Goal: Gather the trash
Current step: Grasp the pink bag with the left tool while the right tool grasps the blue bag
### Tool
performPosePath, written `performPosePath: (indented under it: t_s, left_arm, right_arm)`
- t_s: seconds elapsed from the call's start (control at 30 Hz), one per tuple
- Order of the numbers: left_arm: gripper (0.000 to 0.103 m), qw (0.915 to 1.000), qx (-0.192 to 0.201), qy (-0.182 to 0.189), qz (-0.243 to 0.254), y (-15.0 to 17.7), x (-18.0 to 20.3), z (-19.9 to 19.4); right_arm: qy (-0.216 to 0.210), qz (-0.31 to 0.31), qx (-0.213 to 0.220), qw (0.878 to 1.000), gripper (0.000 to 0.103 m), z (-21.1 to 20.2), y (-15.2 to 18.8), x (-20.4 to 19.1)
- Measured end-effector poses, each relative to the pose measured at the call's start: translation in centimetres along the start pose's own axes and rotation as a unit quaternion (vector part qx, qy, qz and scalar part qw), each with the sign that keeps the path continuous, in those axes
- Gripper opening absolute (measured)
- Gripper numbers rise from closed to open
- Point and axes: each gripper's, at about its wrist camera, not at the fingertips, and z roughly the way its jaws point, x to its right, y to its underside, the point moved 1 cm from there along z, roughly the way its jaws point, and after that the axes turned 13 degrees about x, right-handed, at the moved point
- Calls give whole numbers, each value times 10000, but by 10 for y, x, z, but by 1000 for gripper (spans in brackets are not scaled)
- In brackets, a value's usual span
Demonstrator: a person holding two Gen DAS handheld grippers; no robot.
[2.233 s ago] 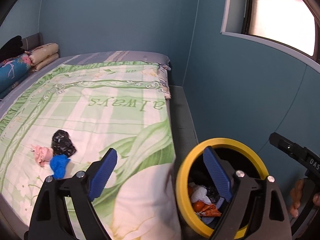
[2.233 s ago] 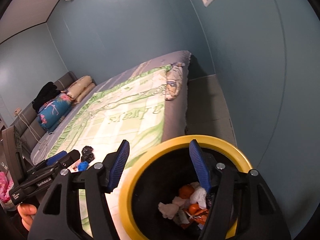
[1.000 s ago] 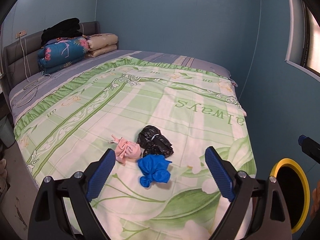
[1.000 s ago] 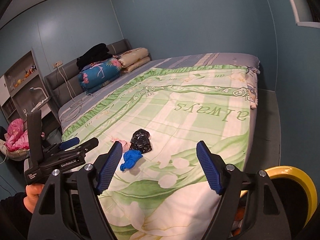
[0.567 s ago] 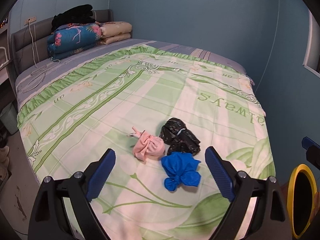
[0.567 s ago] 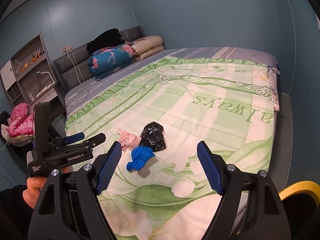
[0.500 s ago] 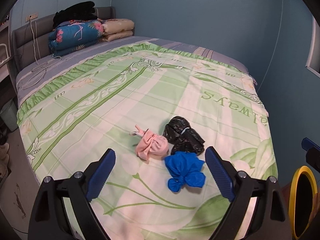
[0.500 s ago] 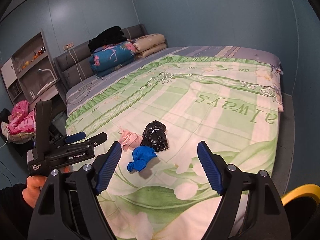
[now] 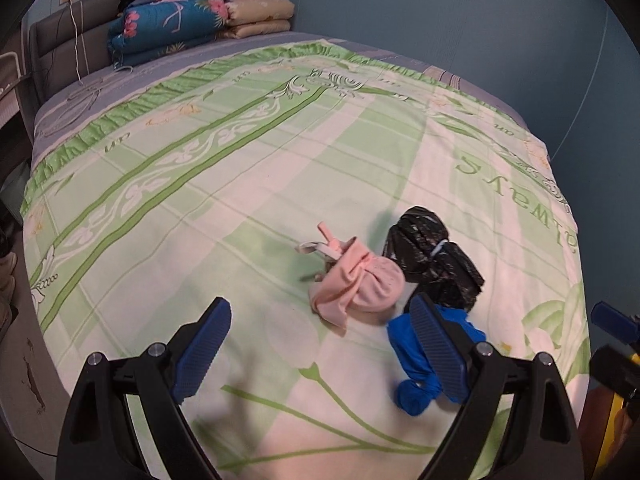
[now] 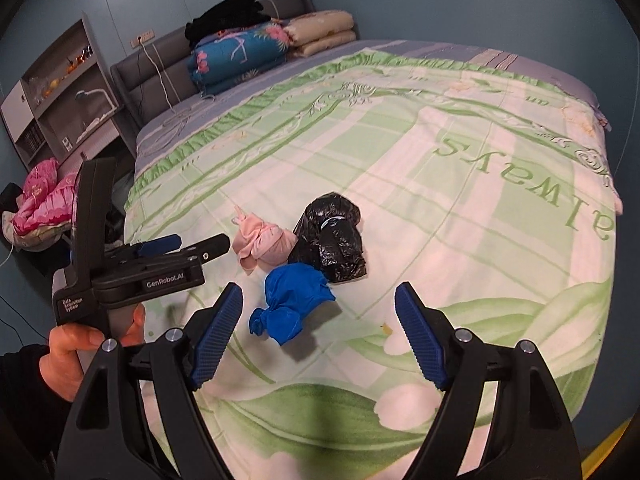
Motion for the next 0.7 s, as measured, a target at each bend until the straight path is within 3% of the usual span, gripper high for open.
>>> performPosePath:
  t_s: [0.37, 0.7]
  left_arm:
    - [88, 9991, -315, 127, -263, -3, -9, 45]
    - [87, 9964, -540, 483, -436, 0, -16, 74]
  right_arm:
    - [-214, -479, -419, 9977, 75, 64, 10, -14]
    - [-316, -810, -805, 9930, 76, 108, 15, -19]
